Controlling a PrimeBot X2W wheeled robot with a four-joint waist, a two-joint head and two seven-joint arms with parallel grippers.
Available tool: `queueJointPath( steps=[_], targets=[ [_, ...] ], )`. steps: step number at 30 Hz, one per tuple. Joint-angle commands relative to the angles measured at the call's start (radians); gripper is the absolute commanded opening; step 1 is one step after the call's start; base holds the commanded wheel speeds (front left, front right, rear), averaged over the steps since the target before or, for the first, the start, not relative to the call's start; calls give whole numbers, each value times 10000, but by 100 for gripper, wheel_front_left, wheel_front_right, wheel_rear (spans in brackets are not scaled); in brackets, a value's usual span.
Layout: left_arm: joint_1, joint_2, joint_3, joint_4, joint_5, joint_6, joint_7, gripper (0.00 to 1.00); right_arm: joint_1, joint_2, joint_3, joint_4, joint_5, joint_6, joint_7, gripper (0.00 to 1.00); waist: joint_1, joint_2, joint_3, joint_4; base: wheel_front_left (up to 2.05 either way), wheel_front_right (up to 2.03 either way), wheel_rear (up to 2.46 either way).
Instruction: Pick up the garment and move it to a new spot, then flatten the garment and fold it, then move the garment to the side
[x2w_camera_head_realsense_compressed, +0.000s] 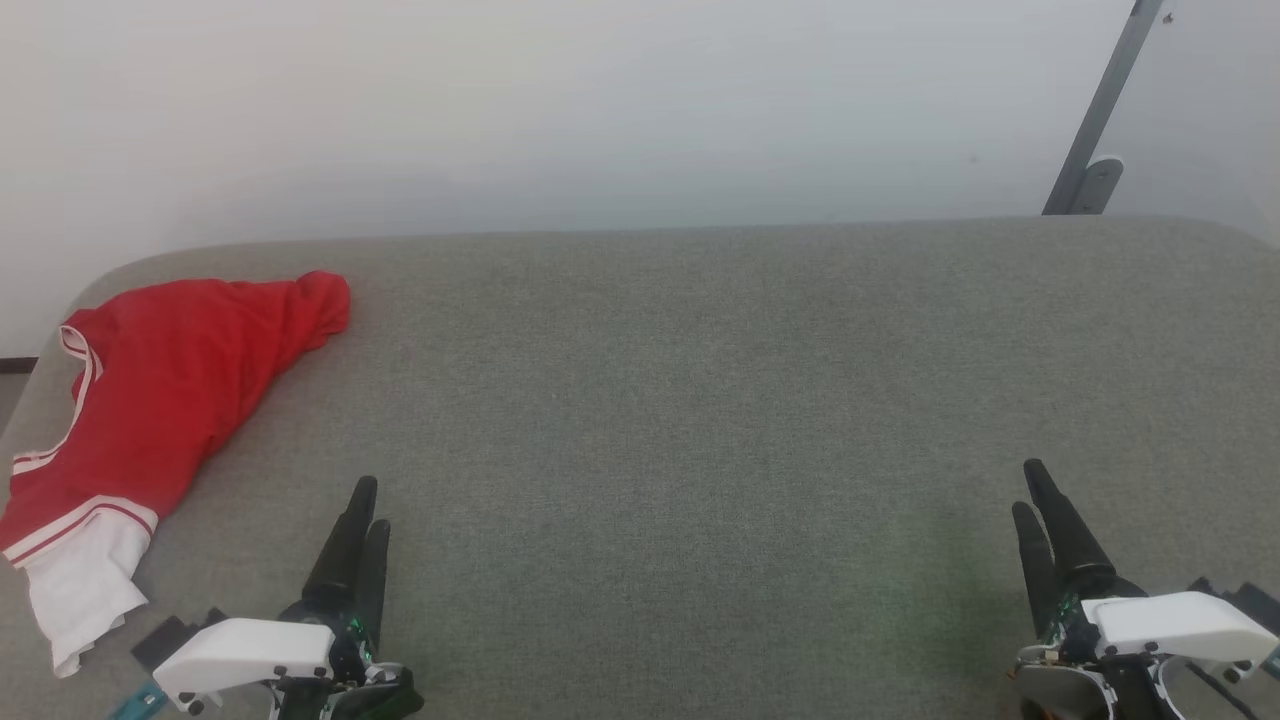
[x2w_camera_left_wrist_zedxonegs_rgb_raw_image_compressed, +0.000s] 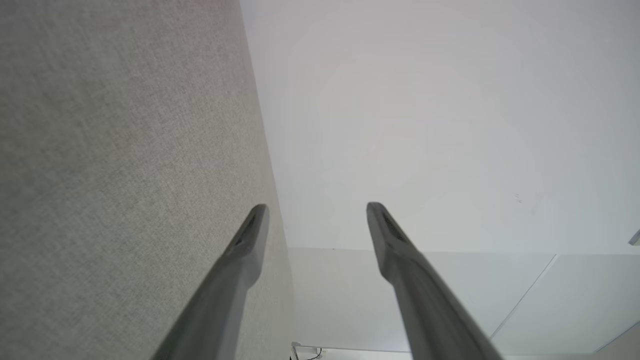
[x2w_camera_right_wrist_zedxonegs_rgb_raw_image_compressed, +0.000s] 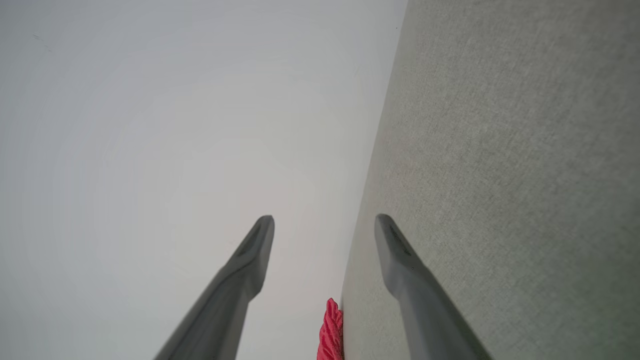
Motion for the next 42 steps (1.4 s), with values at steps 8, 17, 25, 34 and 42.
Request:
queueJointPath(
  steps=[8, 17, 25, 34, 42],
  targets=[
    [-221, 398, -479, -465, 1076, 395, -503, 100, -365, -288, 256, -165, -1602, 2, -495, 100, 0, 0, -32, -14, 0, 0, 0],
    [-313, 808, -996, -598, 2950, 1005, -912, 100, -467, -331, 346, -284, -3831, 2, -840, 100, 0, 0, -47, -38, 0, 0, 0],
    [-301, 1092, -1463, -729, 4806, 1566, -1209, 100, -529, -277, 286, -401, -5382, 3, -958, 100, 0, 0, -63, -48, 0, 0, 0],
    [-335, 1309, -1649, -801, 6140, 1903, -1484, 100, -626, -351, 317, -488, -6607, 3, -1089, 100, 0, 0, -79, -53, 0, 0, 0],
    [-196, 1467, -1709, -1050, 7247, 2215, -1734, 100, -658, -407, 315, -630, -7560, 3, -1208, 100, 0, 0, -105, -57, 0, 0, 0]
  ],
)
